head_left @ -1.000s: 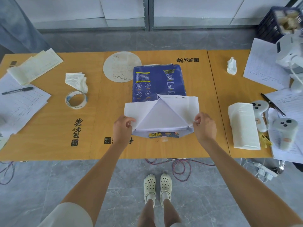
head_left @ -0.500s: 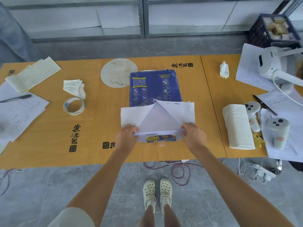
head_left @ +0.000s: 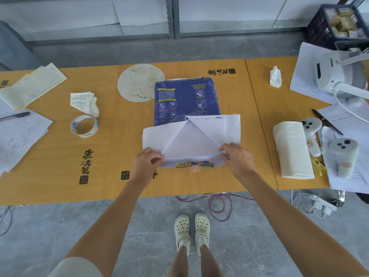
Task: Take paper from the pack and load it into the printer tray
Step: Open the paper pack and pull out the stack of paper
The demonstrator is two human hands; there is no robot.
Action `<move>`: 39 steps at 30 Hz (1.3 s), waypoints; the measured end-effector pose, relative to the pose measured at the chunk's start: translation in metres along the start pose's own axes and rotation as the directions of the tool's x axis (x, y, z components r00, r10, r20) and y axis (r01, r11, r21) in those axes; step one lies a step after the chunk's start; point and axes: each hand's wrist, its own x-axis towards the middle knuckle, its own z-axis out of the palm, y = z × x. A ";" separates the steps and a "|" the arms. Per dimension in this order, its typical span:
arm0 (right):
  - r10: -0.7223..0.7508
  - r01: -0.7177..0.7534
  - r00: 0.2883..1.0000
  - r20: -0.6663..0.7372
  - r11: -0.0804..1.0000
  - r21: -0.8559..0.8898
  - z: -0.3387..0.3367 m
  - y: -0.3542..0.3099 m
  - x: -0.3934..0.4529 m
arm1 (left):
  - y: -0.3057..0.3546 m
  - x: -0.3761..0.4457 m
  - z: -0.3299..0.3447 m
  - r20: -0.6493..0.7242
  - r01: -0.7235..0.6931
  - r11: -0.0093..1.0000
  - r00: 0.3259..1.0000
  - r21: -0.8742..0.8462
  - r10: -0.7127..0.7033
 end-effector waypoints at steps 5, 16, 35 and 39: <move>-0.031 0.031 0.999 0.006 0.999 -0.009 0.000 0.002 -0.001 | -0.003 -0.001 0.000 0.007 -0.041 0.999 0.999 0.002 0.041; -0.063 0.062 0.996 -0.069 0.998 -0.019 0.008 0.009 -0.017 | -0.007 -0.022 -0.007 0.027 -0.124 0.991 0.992 -0.055 0.126; -0.275 0.260 0.945 -0.175 0.960 -0.103 0.017 0.025 -0.074 | -0.007 -0.078 -0.011 0.056 -0.123 0.989 0.990 -0.084 0.128; -0.168 0.175 0.977 -0.130 0.983 0.049 0.017 0.025 -0.089 | -0.002 -0.094 -0.009 0.036 0.025 0.976 0.999 -0.218 -0.018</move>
